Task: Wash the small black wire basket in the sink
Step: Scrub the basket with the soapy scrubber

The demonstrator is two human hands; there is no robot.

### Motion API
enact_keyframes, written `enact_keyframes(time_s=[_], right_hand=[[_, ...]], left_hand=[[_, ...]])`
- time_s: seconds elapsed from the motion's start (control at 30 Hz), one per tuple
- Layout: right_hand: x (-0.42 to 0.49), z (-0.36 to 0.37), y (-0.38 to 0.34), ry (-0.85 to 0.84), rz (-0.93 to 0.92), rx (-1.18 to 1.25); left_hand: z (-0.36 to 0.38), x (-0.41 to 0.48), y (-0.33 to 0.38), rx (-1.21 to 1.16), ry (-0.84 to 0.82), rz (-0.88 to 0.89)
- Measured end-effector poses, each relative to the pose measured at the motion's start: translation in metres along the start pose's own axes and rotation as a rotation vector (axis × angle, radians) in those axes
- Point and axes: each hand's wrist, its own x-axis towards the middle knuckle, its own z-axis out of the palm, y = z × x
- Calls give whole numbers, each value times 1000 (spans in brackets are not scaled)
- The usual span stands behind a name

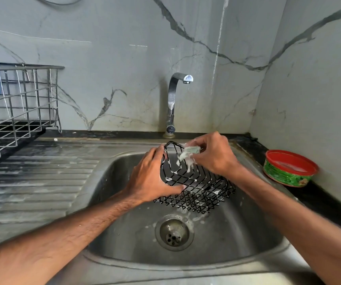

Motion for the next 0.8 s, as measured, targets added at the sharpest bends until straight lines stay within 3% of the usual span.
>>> enact_keyframes(time_s=[0.2, 0.37, 0.57, 0.8], right_hand=[[5, -23, 16, 99, 132, 273], [10, -14, 20, 127, 126, 482], [5, 14, 19, 192, -121, 34], [3, 25, 3, 175, -359, 49]], left_hand=[[-1, 0, 0, -21, 15, 26], [0, 0, 0, -5, 19, 46], [1, 0, 0, 7, 18, 43], [1, 0, 0, 18, 5, 21]])
